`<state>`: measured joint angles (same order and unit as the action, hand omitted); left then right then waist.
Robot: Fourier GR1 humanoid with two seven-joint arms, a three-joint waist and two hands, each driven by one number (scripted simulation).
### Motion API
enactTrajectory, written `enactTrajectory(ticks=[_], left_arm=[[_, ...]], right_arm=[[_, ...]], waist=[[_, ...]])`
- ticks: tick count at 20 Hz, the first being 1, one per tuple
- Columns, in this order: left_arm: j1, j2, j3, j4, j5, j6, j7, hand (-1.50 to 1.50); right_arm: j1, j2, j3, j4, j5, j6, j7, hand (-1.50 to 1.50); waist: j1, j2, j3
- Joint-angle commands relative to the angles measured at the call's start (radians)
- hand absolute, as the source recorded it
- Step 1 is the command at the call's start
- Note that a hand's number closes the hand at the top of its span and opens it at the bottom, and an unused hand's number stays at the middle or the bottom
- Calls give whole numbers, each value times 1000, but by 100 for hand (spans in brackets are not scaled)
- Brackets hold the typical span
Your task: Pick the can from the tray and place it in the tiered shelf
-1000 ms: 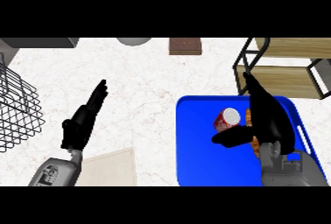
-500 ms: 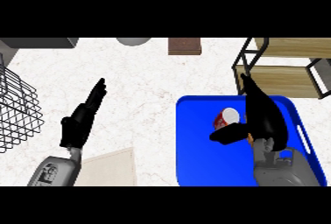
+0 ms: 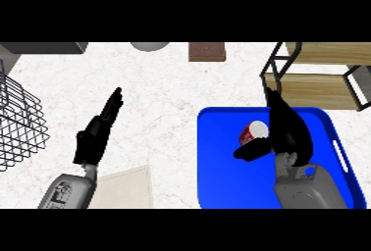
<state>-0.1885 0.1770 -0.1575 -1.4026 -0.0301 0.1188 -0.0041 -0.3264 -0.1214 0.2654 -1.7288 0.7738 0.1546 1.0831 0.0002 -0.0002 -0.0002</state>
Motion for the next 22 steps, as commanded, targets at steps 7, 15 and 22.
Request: enactTrajectory(ticks=[7,15,22], left_arm=[[63,-1,27,-65,-16,-60,-3,0],[45,-21,61,-83,-35,-80,43,0],[10,-50,79,-47,-71,-89,60,0]], right_arm=[[24,63,-31,95,96,-5,3,-150],[65,58,-101,155,86,-7,-127,-150],[62,108,-97,213,126,-31,-127,-150]], waist=[[2,0,0],[1,0,0],[1,0,0]])
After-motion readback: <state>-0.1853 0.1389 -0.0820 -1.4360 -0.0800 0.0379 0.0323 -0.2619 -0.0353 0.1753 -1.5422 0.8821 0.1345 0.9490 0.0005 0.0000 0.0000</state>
